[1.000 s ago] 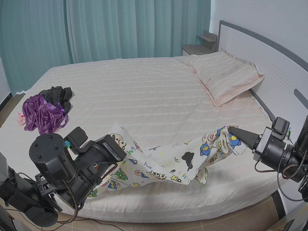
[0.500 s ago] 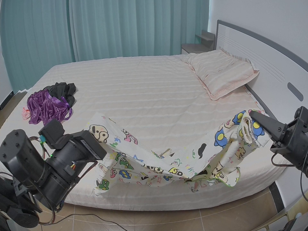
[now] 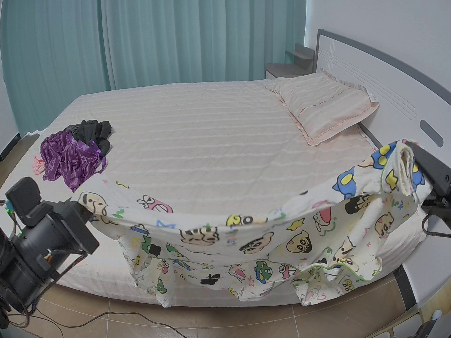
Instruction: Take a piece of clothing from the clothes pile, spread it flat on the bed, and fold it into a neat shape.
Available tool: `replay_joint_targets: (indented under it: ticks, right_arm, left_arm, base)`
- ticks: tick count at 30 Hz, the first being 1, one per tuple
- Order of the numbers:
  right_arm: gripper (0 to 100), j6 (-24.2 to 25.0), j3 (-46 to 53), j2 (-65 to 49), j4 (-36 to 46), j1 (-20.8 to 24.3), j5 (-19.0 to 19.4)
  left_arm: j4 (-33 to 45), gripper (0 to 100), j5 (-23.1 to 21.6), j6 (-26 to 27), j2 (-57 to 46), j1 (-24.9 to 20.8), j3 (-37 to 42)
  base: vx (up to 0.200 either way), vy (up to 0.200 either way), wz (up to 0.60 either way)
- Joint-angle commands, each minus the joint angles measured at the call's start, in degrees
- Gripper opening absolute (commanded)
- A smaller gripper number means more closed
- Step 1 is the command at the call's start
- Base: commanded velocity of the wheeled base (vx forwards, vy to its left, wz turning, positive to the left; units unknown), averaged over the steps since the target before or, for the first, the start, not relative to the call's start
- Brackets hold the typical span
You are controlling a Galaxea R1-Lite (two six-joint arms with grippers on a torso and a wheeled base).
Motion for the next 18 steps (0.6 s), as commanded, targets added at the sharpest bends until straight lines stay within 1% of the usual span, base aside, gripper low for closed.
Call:
replay_joint_targets:
  ticks: [1, 10, 12, 13, 14, 15, 18]
  right_arm:
    - [0, -0.11, -1.18, -3.28, 0.12, -0.25, 0.48]
    - [0, -0.11, -1.09, -2.84, 0.47, -0.87, 0.74]
    - [0, 0.16, -1.18, -0.99, 1.35, -2.01, 1.0]
    - [0, 0.25, -1.35, 0.85, 1.35, -3.77, 1.44]
    - [0, 0.16, -1.53, 1.47, 1.26, -4.39, 1.8]
    - [0, 0.25, -2.32, 3.67, 0.82, -6.85, 3.29]
    - [0, 0.51, -4.6, 6.92, 0.82, -10.54, 6.1]
  left_arm:
    - [3.07, 0, -0.01, 0.65, -7.84, 0.18, -2.19]
    - [3.16, 0, -0.1, 0.47, -6.61, 0.62, -1.93]
    - [3.25, 0, -0.19, 0.12, -5.2, 1.32, -1.93]
    - [3.16, 0, -0.37, -0.49, -3.88, 2.28, -1.93]
    - [3.16, 0, -0.45, -0.76, -3.35, 2.64, -1.93]
    - [2.99, 0, -0.45, -1.99, -1.6, 3.95, -1.93]
    - [2.9, 0, -0.45, -4.71, 0.6, 4.57, -2.63]
  base:
    - [0.0, 0.0, 0.0]
    - [0.0, 0.0, 0.0]
    - [0.0, 0.0, 0.0]
    - [0.0, 0.0, 0.0]
    - [0.0, 0.0, 0.0]
    - [0.0, 0.0, 0.0]
    - [0.0, 0.0, 0.0]
